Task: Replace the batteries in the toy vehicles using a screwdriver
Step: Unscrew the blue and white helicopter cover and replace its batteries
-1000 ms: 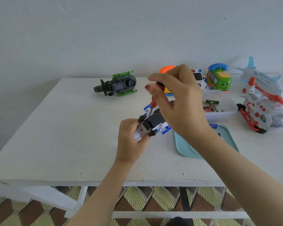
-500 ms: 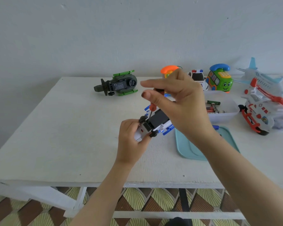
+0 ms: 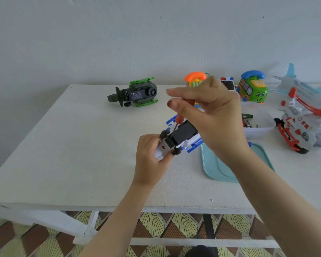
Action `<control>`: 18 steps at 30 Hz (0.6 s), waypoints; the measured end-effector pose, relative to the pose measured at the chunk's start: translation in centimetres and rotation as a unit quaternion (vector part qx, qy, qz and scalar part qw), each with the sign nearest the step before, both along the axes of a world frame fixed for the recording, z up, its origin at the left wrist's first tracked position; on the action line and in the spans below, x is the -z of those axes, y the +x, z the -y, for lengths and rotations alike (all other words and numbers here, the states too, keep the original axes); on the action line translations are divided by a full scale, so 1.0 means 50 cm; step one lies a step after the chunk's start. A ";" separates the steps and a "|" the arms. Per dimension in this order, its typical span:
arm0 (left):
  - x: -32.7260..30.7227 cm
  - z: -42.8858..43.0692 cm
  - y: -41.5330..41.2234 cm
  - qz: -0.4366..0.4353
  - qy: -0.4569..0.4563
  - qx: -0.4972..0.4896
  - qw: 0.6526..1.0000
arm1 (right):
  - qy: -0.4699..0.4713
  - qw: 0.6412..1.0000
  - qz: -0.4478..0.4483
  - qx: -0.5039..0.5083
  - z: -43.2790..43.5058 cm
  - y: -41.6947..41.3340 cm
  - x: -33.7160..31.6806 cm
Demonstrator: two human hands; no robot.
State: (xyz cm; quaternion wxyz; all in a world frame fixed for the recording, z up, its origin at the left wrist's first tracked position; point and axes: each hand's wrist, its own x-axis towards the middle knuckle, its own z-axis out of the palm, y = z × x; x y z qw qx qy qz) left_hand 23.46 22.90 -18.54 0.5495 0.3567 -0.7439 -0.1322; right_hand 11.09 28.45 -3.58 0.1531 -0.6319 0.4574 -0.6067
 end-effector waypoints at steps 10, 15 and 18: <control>0.003 0.001 0.001 0.002 0.018 0.004 1.000 | 0.007 0.998 0.003 -0.060 0.004 0.003 -0.006; 0.002 0.000 0.000 0.004 0.012 -0.002 1.000 | -0.093 0.979 -0.140 0.118 0.009 -0.002 0.007; 0.005 0.000 0.001 0.007 0.009 0.000 1.000 | 0.005 0.998 -0.058 -0.015 0.002 -0.012 -0.006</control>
